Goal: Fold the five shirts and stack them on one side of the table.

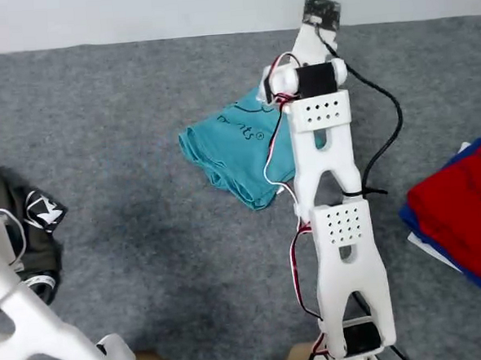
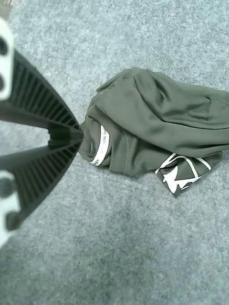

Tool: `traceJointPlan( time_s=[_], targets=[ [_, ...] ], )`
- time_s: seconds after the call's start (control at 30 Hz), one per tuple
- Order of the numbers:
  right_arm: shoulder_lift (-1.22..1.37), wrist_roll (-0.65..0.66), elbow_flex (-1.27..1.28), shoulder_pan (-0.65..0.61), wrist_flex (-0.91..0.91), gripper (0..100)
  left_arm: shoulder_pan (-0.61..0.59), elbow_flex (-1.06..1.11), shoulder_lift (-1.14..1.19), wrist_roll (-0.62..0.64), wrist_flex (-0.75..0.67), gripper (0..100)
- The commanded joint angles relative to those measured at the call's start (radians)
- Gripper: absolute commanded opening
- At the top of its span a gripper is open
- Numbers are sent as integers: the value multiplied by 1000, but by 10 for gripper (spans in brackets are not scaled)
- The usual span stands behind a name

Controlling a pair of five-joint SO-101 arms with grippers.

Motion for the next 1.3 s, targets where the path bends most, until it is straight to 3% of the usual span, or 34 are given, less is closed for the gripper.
traceJointPlan(
  time_s=[0.0, 0.27, 0.53, 0.77, 0.93, 1.27],
  targets=[
    [-94, -106, 34, -31, 39, 296, -2, 21, -21, -3, 17, 4],
    [-85, -255, 239, -105, 19, 534, -2, 54, -20, -3, -9, 4],
    [-85, -324, 407, -125, -168, 500, -2, 54, -15, -3, -21, 4],
    [-50, -322, 542, -119, -444, 500, -2, 56, -15, -3, -37, 4],
    [42, -324, 540, -122, -503, 498, -2, 58, -15, -12, -51, 4],
    [117, -353, 540, -111, -501, 243, -5, 105, -20, -44, -63, 4]
  ],
)
